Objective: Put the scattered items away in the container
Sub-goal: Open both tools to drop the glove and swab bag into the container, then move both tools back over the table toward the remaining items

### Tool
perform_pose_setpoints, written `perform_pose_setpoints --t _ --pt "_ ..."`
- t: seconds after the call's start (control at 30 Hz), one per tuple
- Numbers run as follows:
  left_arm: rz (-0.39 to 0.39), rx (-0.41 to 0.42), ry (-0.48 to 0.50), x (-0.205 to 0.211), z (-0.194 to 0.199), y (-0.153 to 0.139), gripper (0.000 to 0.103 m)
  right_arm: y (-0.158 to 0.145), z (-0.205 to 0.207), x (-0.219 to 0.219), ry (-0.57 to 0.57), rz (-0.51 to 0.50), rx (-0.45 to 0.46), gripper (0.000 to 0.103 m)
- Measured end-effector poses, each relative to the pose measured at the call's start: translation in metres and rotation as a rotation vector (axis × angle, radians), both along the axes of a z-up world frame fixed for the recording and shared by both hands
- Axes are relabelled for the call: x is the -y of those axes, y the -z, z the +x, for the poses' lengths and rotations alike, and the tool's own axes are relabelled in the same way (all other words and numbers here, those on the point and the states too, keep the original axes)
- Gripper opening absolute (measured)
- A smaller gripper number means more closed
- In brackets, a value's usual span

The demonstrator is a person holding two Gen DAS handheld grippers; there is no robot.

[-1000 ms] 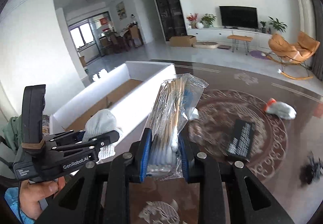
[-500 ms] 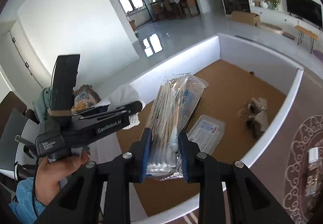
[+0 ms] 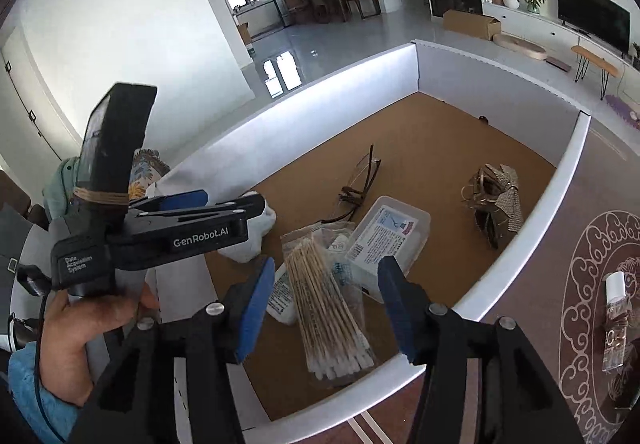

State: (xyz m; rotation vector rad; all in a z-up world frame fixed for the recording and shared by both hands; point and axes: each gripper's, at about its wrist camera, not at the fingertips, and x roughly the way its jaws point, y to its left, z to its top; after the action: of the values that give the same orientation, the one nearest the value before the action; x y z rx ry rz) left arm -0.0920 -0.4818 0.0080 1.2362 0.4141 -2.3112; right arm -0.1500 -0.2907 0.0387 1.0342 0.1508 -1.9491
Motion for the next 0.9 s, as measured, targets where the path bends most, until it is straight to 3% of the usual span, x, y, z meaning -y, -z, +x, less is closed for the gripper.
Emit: perform_pose_setpoints --t 0.13,0.3,0.37,0.43,0.63,0.77,0.9 --pt "-0.052 -0.038 0.069 -0.044 0.003 -0.017 0.074 -0.011 0.010 -0.043 0.052 -0.050 -0.058 0.055" --pt "-0.080 -0.110 0.237 -0.135 0.005 -0.044 0.075 -0.004 0.021 -0.133 0.184 -0.058 -0.160 0.055" --pt "-0.080 -0.126 0.326 -0.185 0.004 -0.046 0.089 0.007 0.023 -0.181 0.272 -0.041 -0.184 0.055" --pt "-0.071 -0.124 0.420 -0.235 0.002 -0.037 0.096 0.019 0.026 -0.229 0.369 -0.013 -0.187 0.055" --pt "-0.004 -0.008 0.647 -0.372 -0.013 0.036 0.096 0.062 0.034 -0.388 0.696 0.112 -0.123 0.055" --pt "-0.011 0.032 0.705 -0.431 -0.023 0.067 0.096 0.069 0.045 -0.468 0.845 0.136 -0.075 0.055" --pt "-0.056 0.049 0.726 -0.461 -0.031 0.082 0.097 0.071 0.050 -0.506 0.912 0.156 -0.051 0.055"
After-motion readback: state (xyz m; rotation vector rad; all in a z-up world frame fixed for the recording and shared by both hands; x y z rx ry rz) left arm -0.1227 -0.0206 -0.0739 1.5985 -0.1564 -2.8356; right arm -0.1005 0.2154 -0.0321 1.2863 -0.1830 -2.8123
